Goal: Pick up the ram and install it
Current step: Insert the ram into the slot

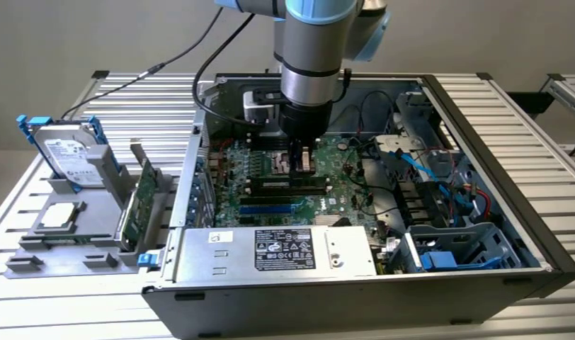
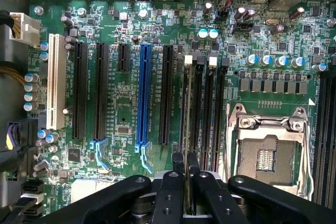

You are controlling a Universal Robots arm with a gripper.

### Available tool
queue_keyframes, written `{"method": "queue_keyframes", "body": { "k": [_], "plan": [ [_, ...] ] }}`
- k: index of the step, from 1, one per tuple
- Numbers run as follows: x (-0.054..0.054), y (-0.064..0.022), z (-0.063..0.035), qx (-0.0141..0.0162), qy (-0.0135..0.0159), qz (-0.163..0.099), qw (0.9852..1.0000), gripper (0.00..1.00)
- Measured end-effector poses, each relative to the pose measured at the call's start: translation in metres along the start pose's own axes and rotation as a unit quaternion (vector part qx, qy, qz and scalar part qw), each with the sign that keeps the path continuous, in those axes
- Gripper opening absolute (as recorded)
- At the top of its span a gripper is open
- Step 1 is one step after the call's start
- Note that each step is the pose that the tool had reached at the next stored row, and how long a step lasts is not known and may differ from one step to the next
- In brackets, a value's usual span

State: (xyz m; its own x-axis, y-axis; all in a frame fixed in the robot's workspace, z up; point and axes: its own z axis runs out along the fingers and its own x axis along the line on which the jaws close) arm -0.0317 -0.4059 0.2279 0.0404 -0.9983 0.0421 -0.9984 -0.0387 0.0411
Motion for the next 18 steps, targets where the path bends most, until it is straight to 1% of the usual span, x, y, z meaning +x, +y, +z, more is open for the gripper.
{"method": "queue_keyframes", "body": {
  "k": [15, 18],
  "plan": [
    [-0.001, -0.0004, 0.0021, 0.0, 0.001, 0.0, 1.0, 0.14],
    [-0.0011, -0.0006, 0.0026, -0.0001, 0.0021, 0.0, 1.0, 0.14]
  ]
}}
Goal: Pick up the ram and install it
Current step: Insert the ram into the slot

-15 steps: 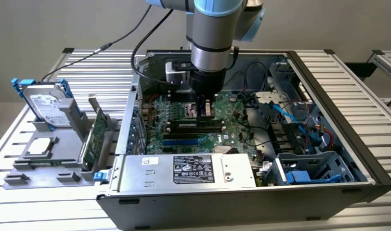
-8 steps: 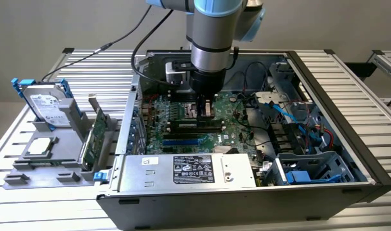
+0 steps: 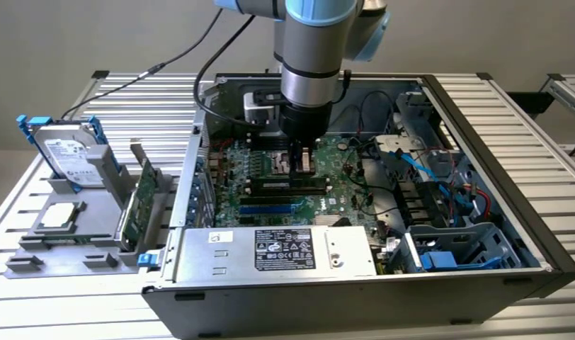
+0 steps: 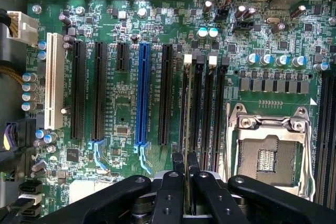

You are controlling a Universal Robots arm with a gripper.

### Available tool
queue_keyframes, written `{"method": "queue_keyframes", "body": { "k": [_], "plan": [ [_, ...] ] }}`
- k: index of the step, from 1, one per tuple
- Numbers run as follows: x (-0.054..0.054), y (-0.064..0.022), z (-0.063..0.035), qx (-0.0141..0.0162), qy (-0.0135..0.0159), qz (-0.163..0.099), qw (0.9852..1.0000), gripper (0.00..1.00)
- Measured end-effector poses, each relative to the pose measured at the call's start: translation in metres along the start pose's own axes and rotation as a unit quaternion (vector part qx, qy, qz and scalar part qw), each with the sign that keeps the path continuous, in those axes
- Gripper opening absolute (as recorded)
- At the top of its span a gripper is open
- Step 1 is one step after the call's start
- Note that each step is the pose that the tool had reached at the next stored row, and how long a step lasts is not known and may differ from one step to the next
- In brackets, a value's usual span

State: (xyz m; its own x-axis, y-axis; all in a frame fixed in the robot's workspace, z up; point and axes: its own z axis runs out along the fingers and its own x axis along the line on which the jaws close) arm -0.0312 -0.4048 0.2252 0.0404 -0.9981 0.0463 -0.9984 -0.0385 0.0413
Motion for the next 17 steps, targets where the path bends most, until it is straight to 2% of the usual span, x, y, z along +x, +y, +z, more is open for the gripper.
{"method": "queue_keyframes", "body": {
  "k": [17],
  "plan": [
    [-0.0034, -0.0004, 0.006, -0.0003, 0.0065, 0.0, 1.0, 0.14]
  ]
}}
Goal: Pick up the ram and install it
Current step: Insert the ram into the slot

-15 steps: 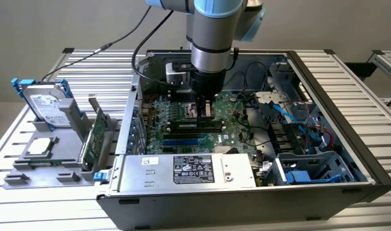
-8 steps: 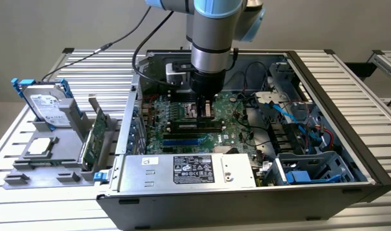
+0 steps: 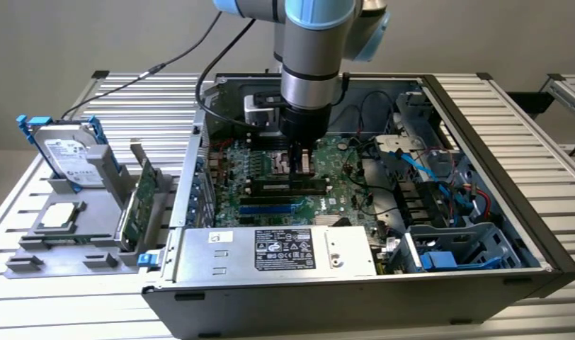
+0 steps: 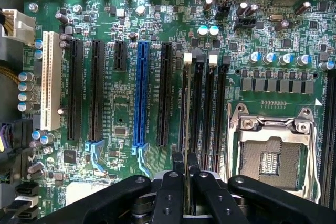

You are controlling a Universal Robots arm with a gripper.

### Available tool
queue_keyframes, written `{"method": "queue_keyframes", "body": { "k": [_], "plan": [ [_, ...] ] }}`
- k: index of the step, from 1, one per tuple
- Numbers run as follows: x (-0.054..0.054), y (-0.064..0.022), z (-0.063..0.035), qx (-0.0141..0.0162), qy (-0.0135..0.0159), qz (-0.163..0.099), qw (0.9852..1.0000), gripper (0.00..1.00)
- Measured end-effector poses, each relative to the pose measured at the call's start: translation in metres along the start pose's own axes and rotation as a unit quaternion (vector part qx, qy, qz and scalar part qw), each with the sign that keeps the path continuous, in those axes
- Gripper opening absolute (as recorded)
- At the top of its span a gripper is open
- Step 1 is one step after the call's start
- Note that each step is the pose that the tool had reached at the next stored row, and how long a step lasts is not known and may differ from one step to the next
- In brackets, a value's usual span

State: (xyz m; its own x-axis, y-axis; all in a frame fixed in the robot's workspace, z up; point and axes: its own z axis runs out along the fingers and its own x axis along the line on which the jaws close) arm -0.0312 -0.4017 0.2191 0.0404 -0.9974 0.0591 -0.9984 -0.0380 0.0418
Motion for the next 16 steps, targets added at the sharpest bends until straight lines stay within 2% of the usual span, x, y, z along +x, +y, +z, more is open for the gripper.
{"method": "queue_keyframes", "body": {
  "k": [3, 4, 5, 6, 7, 9, 16],
  "plan": [
    [0.0, 0.0, 0.0003, 0.0, 0.0005, 0.0, 1.0, 0.15],
    [0.0, 0.0, 0.0003, 0.0, 0.0006, 0.0, 1.0, 0.21],
    [0.0, 0.0, 0.0003, 0.0, 0.0006, 0.0, 1.0, 0.21],
    [0.0, 0.0, 0.0002, 0.0, 0.0006, 0.0, 1.0, 0.27],
    [0.0, 0.0001, -0.0003, 0.0, 0.0006, 0.0, 1.0, 0.27],
    [0.0, 0.0002, -0.0029, -0.0006, 0.0005, 0.0, 1.0, 0.4],
    [0.001, 0.0008, -0.0187, -0.0073, 0.0003, 0.0, 1.0, 0.4]
  ]
}}
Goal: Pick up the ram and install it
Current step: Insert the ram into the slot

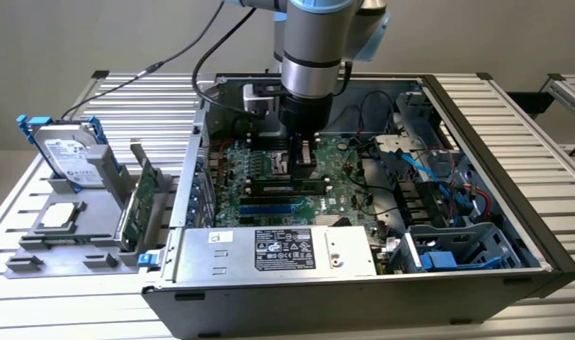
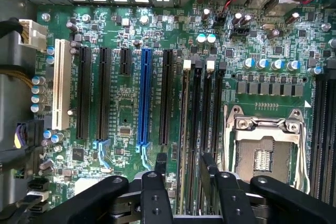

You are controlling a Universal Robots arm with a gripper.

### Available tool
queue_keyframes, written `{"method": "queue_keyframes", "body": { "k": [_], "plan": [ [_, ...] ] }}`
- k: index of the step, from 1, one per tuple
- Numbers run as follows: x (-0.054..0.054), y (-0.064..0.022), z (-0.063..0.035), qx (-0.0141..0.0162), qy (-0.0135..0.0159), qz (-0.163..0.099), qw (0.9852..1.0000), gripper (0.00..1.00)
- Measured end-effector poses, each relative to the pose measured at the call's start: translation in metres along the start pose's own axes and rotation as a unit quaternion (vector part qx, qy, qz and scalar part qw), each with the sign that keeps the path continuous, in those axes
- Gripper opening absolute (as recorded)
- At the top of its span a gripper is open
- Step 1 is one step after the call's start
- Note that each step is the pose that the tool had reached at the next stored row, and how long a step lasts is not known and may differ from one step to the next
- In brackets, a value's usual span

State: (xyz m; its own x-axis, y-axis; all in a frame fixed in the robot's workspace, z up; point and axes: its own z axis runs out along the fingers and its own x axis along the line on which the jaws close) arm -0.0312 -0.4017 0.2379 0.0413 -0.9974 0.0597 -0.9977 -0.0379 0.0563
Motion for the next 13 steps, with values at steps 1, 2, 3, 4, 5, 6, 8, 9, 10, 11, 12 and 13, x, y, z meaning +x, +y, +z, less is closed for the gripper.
{"method": "queue_keyframes", "body": {
  "k": [1, 2, 3, 4, 5, 6, 8, 9, 10, 11, 12, 13],
  "plan": [
    [0.0001, 0.0002, -0.0025, -0.0009, 0.0, 0.0, 1.0, 0.4],
    [0.0003, 0.0003, -0.0049, -0.0019, -0.0001, 0.0, 1.0, 0.4],
    [0.0004, 0.0003, -0.0068, -0.0033, -0.0001, 0.0, 1.0, 0.4],
    [0.0005, 0.0004, -0.0079, -0.005, -0.0001, 0.0, 1.0, 0.4],
    [0.0004, 0.0004, -0.008, -0.0064, -0.0004, 0.0, 1.0, 0.38],
    [0.0004, 0.0005, -0.0081, -0.0068, -0.0004, 0.0, 1.0, 0.31],
    [0.0005, 0.0005, -0.0081, -0.0068, -0.0004, 0.0, 1.0, 0.25],
    [0.0005, 0.0005, -0.0081, -0.0069, -0.0003, 0.0, 1.0, 0.18],
    [0.0005, 0.0004, -0.0081, -0.0069, -0.0003, 0.0, 1.0, 0.13],
    [0.0005, 0.0005, -0.0082, -0.0069, -0.0003, 0.0, 1.0, 0.13],
    [0.0005, 0.0004, -0.0081, -0.0069, -0.0003, 0.0, 1.0, 0.11],
    [0.0005, 0.0004, -0.0081, -0.0069, -0.0003, 0.0, 1.0, 0.11]
  ]
}}
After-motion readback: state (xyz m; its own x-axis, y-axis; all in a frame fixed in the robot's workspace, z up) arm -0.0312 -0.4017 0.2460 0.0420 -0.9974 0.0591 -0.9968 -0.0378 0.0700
